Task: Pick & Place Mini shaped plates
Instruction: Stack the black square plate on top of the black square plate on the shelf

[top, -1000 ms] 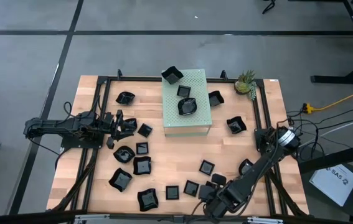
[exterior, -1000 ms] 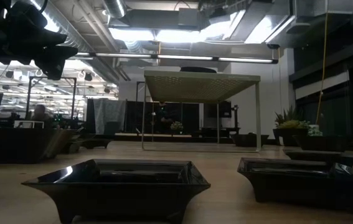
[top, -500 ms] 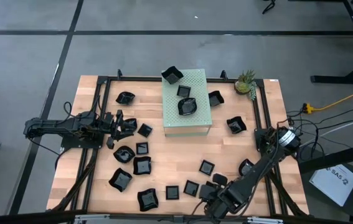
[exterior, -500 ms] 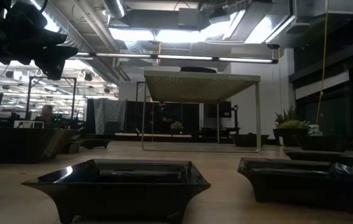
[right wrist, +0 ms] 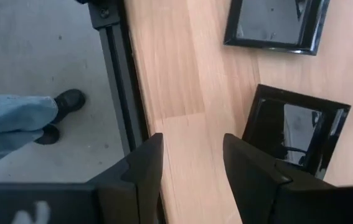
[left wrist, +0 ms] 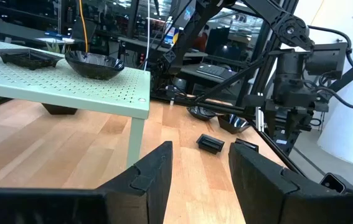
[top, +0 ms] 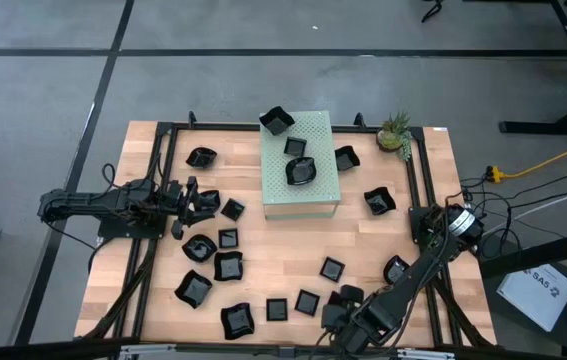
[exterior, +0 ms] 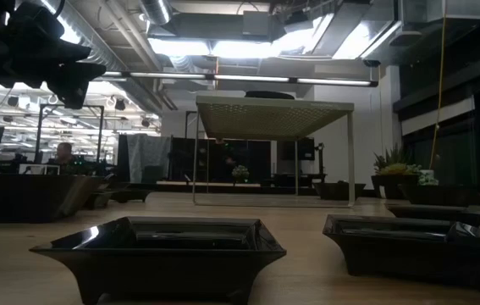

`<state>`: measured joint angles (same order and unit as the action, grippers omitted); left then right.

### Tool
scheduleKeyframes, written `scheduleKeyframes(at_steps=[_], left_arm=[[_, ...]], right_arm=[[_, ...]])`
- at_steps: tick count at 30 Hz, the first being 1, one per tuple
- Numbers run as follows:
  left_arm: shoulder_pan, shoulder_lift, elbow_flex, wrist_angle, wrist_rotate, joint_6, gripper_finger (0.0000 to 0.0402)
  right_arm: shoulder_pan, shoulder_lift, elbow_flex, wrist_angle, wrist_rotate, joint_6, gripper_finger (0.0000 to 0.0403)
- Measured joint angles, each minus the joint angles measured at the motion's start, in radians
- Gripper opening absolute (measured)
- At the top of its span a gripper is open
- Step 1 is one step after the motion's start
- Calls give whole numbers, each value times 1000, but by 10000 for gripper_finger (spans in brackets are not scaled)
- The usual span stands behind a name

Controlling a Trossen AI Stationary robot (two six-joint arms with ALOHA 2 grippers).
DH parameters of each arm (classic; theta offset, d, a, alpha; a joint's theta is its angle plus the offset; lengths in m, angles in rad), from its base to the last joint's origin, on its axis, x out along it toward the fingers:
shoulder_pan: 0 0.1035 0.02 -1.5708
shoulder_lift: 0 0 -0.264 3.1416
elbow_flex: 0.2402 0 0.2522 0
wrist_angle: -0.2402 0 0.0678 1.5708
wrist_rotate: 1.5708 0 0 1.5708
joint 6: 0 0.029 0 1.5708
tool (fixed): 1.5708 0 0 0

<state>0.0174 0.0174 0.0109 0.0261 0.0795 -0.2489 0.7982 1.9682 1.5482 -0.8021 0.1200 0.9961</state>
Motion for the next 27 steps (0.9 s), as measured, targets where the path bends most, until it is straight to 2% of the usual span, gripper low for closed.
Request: scheduleKeyframes(at_steps=[13,21,27], left_arm=[[0,0,0,0,0,0,152],[0,0,0,0,0,0,152],[0,0,0,0,0,0,152]], right_arm=[[6,0,0,-85,44,117,166],[7,0,0,-121,46,140,166],[16,35,0,-121,86,162,166]])
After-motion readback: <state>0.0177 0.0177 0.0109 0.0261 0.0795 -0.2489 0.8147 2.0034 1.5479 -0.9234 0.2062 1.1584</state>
